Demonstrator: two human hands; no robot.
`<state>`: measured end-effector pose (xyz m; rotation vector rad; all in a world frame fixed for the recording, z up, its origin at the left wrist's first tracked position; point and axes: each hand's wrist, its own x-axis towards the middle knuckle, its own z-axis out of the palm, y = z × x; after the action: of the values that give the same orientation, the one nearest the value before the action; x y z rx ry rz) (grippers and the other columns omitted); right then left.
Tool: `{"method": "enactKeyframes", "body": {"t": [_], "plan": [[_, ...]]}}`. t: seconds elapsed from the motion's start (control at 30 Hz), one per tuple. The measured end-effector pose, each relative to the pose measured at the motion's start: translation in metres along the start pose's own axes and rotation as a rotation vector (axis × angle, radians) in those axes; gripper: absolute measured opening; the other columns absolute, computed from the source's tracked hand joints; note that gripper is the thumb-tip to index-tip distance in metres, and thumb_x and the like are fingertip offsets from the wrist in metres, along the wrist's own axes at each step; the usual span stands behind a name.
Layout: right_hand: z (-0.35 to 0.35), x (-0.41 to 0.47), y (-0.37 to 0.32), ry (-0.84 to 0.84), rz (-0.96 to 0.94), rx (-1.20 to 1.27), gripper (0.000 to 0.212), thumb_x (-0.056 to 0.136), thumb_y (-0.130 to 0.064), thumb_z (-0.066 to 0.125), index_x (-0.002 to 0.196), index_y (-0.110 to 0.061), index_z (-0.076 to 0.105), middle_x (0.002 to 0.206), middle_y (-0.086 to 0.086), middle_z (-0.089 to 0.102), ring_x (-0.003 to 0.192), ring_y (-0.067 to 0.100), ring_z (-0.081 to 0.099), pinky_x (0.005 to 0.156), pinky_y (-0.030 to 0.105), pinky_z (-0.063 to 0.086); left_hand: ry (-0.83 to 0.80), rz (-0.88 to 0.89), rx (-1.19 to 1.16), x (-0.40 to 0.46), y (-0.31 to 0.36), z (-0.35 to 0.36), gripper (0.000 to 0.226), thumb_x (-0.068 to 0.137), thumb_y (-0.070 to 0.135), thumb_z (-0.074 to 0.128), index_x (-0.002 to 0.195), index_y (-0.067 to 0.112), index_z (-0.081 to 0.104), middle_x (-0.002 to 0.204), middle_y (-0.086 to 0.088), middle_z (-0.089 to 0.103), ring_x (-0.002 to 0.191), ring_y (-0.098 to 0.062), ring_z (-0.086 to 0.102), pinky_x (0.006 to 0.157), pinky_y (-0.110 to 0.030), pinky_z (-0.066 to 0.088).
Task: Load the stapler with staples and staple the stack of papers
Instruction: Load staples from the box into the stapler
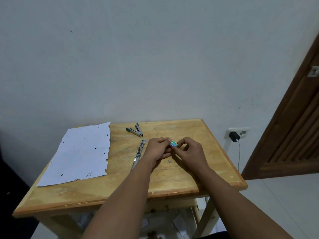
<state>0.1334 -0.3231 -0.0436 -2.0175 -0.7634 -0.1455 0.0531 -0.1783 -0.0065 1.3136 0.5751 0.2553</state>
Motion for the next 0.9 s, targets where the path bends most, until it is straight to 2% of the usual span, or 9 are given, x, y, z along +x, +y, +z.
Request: {"method": "enactKeyframes", "body": {"t": [0.07, 0.17, 0.23, 0.3, 0.4, 0.5, 0.7, 0.8, 0.9], "plan": [[-0.002, 0.011, -0.003, 0.042, 0.067, 0.021, 0.019, 0.085, -0.041, 0.083, 0.088, -0.03, 0.069, 0.09, -0.01, 0.073, 0.074, 0.011, 0.068, 0.066, 0.042, 0.062, 0.065, 0.08, 0.035, 0.0, 0.007, 0.0, 0.037, 0.104, 0.024, 0.063, 0.141, 0.018, 0.061, 0.102, -0.011, 0.075, 0.082, -0.021, 0.068, 0.082, -0.039, 0.061], [-0.015, 0.028, 0.001, 0.08, 0.191, -0.174, 0.017, 0.087, -0.042, 0.078, 0.087, -0.029, 0.067, 0.102, -0.006, 0.071, 0.09, 0.015, 0.065, 0.072, 0.039, 0.057, 0.393, 0.404, 0.562, -0.004, 0.021, -0.015, 0.031, 0.102, 0.042, 0.061, 0.129, 0.028, 0.066, 0.091, 0.008, 0.069, 0.081, -0.014, 0.066, 0.072, -0.038, 0.057], [-0.021, 0.03, 0.006, 0.014, 0.185, -0.312, 0.015, 0.091, -0.04, 0.073, 0.091, -0.026, 0.069, 0.108, -0.004, 0.067, 0.09, 0.018, 0.06, 0.07, 0.034, 0.048, 0.503, 0.521, 0.821, -0.01, 0.023, -0.034, 0.033, 0.1, 0.045, 0.06, 0.128, 0.027, 0.065, 0.1, 0.01, 0.064, 0.093, -0.014, 0.062, 0.07, -0.033, 0.048], [-0.022, 0.027, 0.006, -0.004, 0.111, -0.334, 0.013, 0.093, -0.039, 0.07, 0.094, -0.026, 0.068, 0.107, -0.006, 0.062, 0.087, 0.018, 0.059, 0.066, 0.032, 0.043, 0.539, 0.503, 0.995, -0.013, 0.02, -0.056, 0.04, 0.098, 0.046, 0.062, 0.132, 0.025, 0.061, 0.119, 0.003, 0.06, 0.111, -0.021, 0.057, 0.075, -0.035, 0.046], [-0.016, 0.024, -0.002, -0.119, 0.012, -0.393, 0.021, 0.094, -0.042, 0.067, 0.104, -0.024, 0.071, 0.106, -0.007, 0.06, 0.089, 0.018, 0.061, 0.065, 0.029, 0.042, 0.532, 0.378, 1.214, -0.014, 0.006, -0.079, 0.058, 0.092, 0.058, 0.064, 0.138, 0.025, 0.053, 0.132, -0.005, 0.054, 0.12, -0.029, 0.053, 0.085, -0.043, 0.052], [-0.005, 0.026, -0.009, -0.251, 0.023, -0.547, 0.031, 0.098, -0.045, 0.063, 0.11, -0.02, 0.076, 0.112, 0.0, 0.063, 0.095, 0.022, 0.064, 0.074, 0.035, 0.051, 0.453, 0.27, 1.239, -0.016, -0.006, -0.089, 0.071, 0.087, 0.062, 0.067, 0.144, 0.024, 0.049, 0.136, -0.006, 0.055, 0.122, -0.03, 0.057, 0.09, -0.045, 0.055], [-0.003, 0.027, -0.022, -0.264, 0.119, -0.495, 0.014, 0.099, -0.027, 0.067, 0.104, -0.019, 0.077, 0.11, 0.0, 0.07, 0.098, 0.022, 0.066, 0.082, 0.037, 0.057, 0.436, 0.346, 1.279, -0.025, -0.013, -0.098, 0.019, 0.097, 0.025, 0.064, 0.115, 0.021, 0.065, 0.103, 0.0, 0.07, 0.09, -0.024, 0.063, 0.071, -0.041, 0.057], [-0.005, 0.028, -0.031, -0.328, 0.152, -0.428, 0.009, 0.098, -0.024, 0.068, 0.104, -0.02, 0.073, 0.102, -0.005, 0.066, 0.098, 0.019, 0.064, 0.084, 0.038, 0.057, 0.43, 0.354, 1.273, -0.032, -0.014, -0.106, 0.015, 0.097, 0.02, 0.061, 0.111, 0.024, 0.065, 0.098, 0.0, 0.07, 0.087, -0.026, 0.062, 0.066, -0.037, 0.052], [0.0, 0.032, -0.045, -0.358, 0.187, -0.249, 0.003, 0.093, -0.015, 0.073, 0.092, -0.017, 0.074, 0.093, -0.003, 0.073, 0.089, 0.018, 0.07, 0.082, 0.041, 0.062, 0.425, 0.417, 1.281, -0.038, -0.02, -0.112, 0.016, 0.098, 0.016, 0.058, 0.109, 0.024, 0.066, 0.096, 0.0, 0.068, 0.089, -0.026, 0.059, 0.068, -0.04, 0.052]]}}
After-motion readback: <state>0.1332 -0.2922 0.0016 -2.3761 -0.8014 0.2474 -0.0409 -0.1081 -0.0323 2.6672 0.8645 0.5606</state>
